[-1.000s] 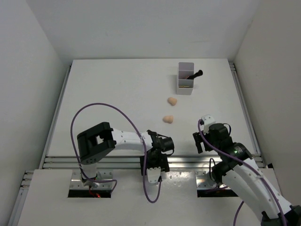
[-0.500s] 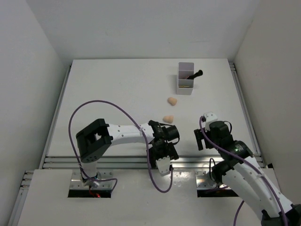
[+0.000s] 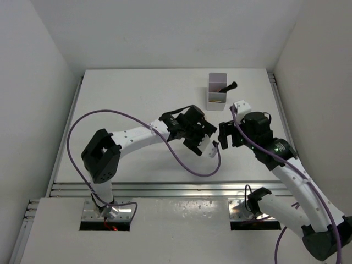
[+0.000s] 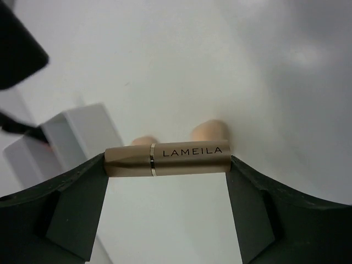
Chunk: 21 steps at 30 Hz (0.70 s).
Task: Organize the makeup
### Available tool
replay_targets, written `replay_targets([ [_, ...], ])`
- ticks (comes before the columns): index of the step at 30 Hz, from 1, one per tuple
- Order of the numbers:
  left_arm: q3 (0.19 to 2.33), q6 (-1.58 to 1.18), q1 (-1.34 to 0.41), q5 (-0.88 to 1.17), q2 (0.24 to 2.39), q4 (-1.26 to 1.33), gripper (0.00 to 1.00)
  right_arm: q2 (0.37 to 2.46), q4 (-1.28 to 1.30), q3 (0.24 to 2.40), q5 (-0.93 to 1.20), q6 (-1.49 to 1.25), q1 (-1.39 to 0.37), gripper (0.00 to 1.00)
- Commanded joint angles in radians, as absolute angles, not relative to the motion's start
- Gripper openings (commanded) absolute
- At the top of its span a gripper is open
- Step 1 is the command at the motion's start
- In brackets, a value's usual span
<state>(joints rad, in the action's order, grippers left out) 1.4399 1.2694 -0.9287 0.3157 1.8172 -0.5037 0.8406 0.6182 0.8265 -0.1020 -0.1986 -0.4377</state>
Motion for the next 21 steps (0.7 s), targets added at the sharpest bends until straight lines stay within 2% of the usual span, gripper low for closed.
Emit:
replay_targets([
  [1, 1.454, 1.151, -0.879, 0.266, 1.738, -0.255, 0.23, 0.899, 0.503, 0.945, -0.006, -0.183, -0.414, 0.87],
  [7, 1.355, 1.117, -0.816, 0.305, 1.666, -0.023, 0.22, 1.057, 0.419, 1.061, 0.223, -0.299, -0.29, 0.8],
  [11, 1.299, 1.094, -0.787, 0.357, 1.625, 0.081, 0.21, 1.123, 0.293, 1.017, 0.339, -0.403, -0.184, 0.78],
  [14, 1.29, 1.031, -0.759, 0.416, 1.615, 0.142, 0.21, 1.156, 0.107, 0.993, 0.454, -0.451, -0.155, 0.78],
  [17, 1.29, 1.011, -0.735, 0.489, 1.605, 0.156, 0.21, 1.216, 0.043, 1.011, 0.59, -0.477, -0.155, 0.78],
  [21, 1.281, 0.974, -0.726, 0.512, 1.605, 0.181, 0.21, 1.235, 0.052, 1.026, 0.634, -0.48, -0.153, 0.76],
])
